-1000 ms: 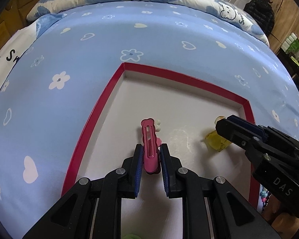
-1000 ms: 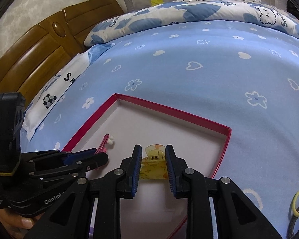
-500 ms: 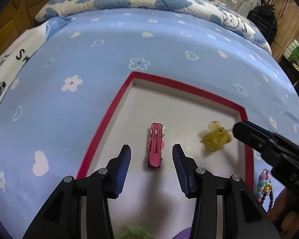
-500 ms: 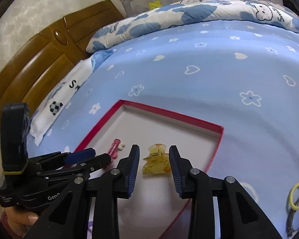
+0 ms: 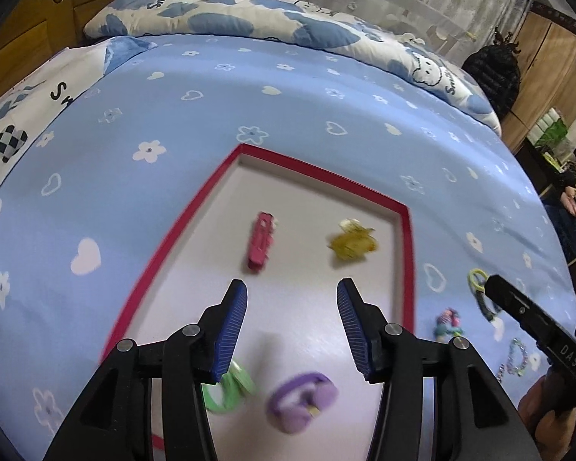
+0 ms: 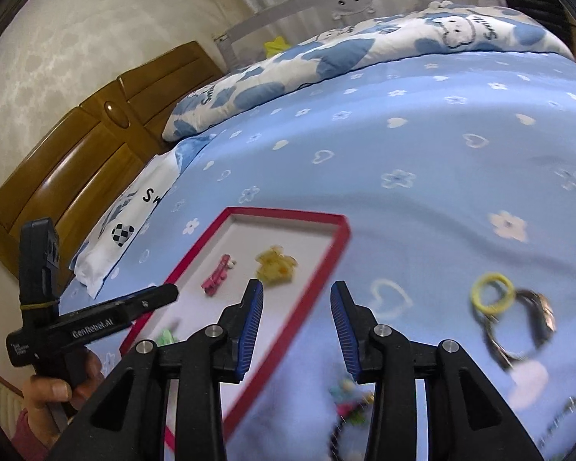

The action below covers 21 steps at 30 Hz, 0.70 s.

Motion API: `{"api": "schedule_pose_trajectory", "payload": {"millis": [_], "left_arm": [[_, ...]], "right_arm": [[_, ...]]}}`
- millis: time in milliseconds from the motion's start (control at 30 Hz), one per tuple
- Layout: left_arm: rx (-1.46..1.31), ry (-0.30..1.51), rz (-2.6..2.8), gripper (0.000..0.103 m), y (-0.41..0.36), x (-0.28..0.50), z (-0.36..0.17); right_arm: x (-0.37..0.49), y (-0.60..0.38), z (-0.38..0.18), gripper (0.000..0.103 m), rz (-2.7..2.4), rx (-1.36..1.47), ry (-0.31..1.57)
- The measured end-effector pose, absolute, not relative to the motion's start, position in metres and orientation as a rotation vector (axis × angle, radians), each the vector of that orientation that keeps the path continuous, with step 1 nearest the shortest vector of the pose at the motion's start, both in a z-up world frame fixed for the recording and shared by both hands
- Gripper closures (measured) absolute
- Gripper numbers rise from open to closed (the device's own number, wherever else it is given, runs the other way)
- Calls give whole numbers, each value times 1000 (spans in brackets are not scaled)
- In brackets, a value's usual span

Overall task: Organize jewelry
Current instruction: 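Move both open tools back over the remaining jewelry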

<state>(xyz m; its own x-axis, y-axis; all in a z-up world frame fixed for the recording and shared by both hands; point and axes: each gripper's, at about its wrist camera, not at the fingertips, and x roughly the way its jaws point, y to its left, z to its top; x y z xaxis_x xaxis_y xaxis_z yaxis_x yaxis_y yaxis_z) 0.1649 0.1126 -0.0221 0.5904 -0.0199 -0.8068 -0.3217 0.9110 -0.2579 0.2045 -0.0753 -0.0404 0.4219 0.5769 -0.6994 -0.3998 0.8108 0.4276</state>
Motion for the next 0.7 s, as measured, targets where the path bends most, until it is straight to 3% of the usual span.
{"api": "schedule_pose_trajectory", "payload": {"millis": [700], "left_arm": [[-304,960,-16,54,28,159,-1]], "right_arm": [[151,-207,-40,63,364,254,959]]}}
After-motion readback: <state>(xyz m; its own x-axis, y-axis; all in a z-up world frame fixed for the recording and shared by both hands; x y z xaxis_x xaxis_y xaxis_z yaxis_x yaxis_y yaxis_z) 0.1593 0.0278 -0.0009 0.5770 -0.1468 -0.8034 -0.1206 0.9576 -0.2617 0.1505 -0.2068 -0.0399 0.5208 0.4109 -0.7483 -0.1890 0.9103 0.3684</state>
